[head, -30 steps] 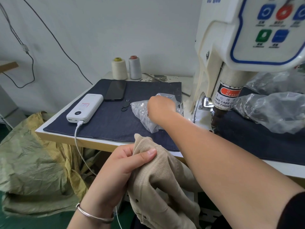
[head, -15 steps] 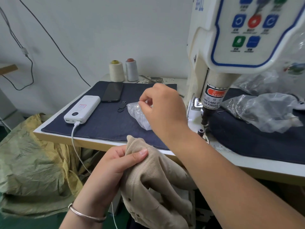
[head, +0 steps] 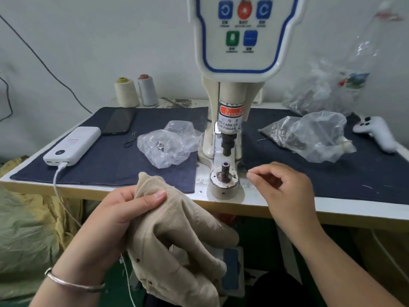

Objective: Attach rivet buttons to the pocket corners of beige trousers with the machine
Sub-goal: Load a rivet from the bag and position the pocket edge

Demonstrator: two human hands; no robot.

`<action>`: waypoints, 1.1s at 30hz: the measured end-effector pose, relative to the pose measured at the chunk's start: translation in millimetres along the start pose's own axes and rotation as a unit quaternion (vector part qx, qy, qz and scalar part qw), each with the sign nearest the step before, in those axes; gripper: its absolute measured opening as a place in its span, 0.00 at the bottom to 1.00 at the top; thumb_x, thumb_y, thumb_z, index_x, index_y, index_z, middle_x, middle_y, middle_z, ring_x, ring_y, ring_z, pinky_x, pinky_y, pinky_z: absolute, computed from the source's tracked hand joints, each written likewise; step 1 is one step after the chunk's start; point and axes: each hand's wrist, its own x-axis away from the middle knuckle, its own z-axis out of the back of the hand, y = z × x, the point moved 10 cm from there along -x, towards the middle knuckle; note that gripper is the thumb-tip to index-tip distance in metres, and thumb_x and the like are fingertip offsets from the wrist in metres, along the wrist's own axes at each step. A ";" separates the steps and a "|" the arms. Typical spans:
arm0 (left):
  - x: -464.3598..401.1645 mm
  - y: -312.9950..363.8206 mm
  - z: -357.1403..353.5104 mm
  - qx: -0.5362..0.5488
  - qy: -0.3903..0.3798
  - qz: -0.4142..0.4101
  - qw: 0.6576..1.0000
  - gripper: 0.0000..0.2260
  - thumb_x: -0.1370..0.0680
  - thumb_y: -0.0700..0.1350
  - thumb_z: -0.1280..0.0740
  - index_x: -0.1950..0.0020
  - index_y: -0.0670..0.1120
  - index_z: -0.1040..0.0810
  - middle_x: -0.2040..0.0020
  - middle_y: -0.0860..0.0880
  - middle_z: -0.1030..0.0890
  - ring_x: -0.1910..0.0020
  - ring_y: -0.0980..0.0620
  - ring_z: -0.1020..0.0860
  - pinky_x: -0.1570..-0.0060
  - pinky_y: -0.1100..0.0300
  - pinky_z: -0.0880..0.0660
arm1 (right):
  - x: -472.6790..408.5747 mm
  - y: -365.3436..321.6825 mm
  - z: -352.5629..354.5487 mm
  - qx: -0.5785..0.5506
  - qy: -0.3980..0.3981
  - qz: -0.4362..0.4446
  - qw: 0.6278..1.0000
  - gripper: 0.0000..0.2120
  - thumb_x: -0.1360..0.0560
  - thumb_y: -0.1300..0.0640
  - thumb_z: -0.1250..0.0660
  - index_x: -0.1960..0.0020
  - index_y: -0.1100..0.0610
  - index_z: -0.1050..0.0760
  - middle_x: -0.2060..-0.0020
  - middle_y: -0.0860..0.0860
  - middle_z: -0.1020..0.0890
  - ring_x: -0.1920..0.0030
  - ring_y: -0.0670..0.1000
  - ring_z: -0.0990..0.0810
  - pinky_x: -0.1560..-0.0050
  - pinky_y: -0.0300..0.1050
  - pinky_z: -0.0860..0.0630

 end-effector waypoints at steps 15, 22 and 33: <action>-3.5 -2.1 -6.7 -0.009 0.004 0.011 1.000 0.17 0.37 0.49 0.24 0.59 0.36 0.15 0.62 0.37 0.17 0.65 0.45 0.18 0.68 0.59 0.21 | -44.4 -9.7 -45.8 0.010 -0.108 0.078 0.991 0.02 0.26 0.59 0.27 0.55 0.57 0.18 0.63 0.41 0.22 0.63 0.39 0.24 0.59 0.33 0.29; -4.9 -3.9 -10.6 -0.009 -0.006 0.014 1.000 0.17 0.37 0.50 0.23 0.58 0.36 0.16 0.62 0.37 0.17 0.65 0.45 0.18 0.67 0.59 0.21 | -47.1 -11.6 -46.4 0.024 -0.120 0.077 0.989 0.02 0.27 0.57 0.26 0.57 0.56 0.18 0.63 0.46 0.19 0.65 0.44 0.24 0.62 0.39 0.27; -4.5 -4.2 -10.7 -0.006 -0.010 0.015 1.000 0.17 0.37 0.50 0.23 0.58 0.37 0.15 0.62 0.38 0.17 0.66 0.45 0.18 0.67 0.59 0.21 | -52.9 -6.0 -50.5 -0.014 -0.155 0.019 0.988 0.07 0.30 0.58 0.24 0.63 0.48 0.20 0.69 0.45 0.23 0.69 0.45 0.27 0.63 0.42 0.27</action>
